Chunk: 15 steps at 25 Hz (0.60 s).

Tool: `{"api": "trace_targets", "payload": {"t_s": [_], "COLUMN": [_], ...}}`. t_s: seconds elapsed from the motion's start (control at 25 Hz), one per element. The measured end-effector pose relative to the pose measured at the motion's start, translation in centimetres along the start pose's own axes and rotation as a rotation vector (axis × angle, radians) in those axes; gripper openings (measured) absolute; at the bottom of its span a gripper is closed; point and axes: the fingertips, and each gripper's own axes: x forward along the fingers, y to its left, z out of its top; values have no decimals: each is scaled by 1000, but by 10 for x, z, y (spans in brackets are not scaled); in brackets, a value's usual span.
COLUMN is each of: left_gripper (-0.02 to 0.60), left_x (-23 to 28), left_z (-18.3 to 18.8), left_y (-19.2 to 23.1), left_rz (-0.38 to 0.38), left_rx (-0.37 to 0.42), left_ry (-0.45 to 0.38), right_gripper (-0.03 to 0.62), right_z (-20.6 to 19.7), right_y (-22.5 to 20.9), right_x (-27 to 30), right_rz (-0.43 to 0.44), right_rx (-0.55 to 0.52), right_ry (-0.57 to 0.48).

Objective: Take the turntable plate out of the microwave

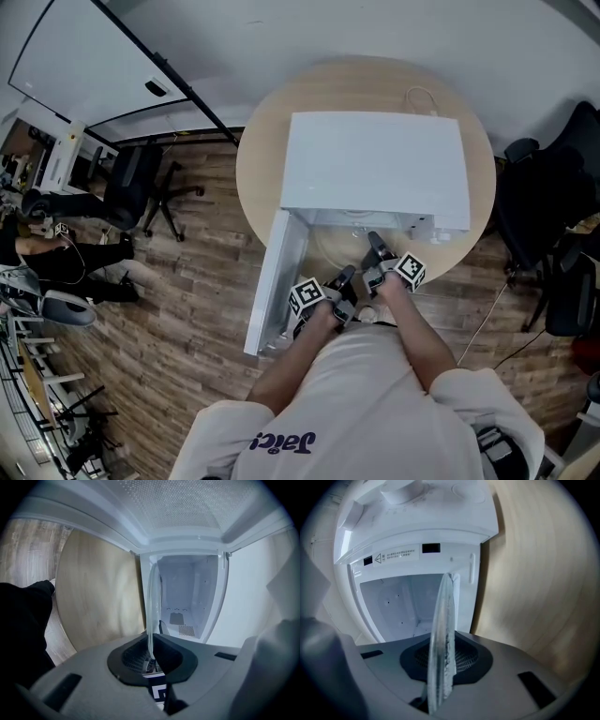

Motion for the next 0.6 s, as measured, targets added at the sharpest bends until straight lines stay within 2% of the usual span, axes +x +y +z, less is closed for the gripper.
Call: {"api": "trace_targets", "payload": {"t_s": [0.12, 0.28, 0.32, 0.4, 0.6], "left_gripper": [35, 41, 76, 203, 242], "left_x": [0, -1, 0, 2, 5], "left_z": [-4, -7, -5, -2, 11], "left_y": [-1, -10, -12, -16, -24], "left_rz": [-16, -68, -81, -106, -150], "left_rx": [33, 117, 132, 136, 119], "left_ry": [27, 35, 26, 12, -46], "right_gripper": [48, 48, 47, 46, 46], "right_z": [0, -2, -3, -5, -14], "right_y": [0, 11, 11, 14, 20], "right_x": [-5, -10, -12, -18, -37], "right_rz": [-17, 19, 20, 20, -16], "right_rx": [-16, -17, -2, 29, 4], "right_ry": [7, 15, 13, 14, 42]}}
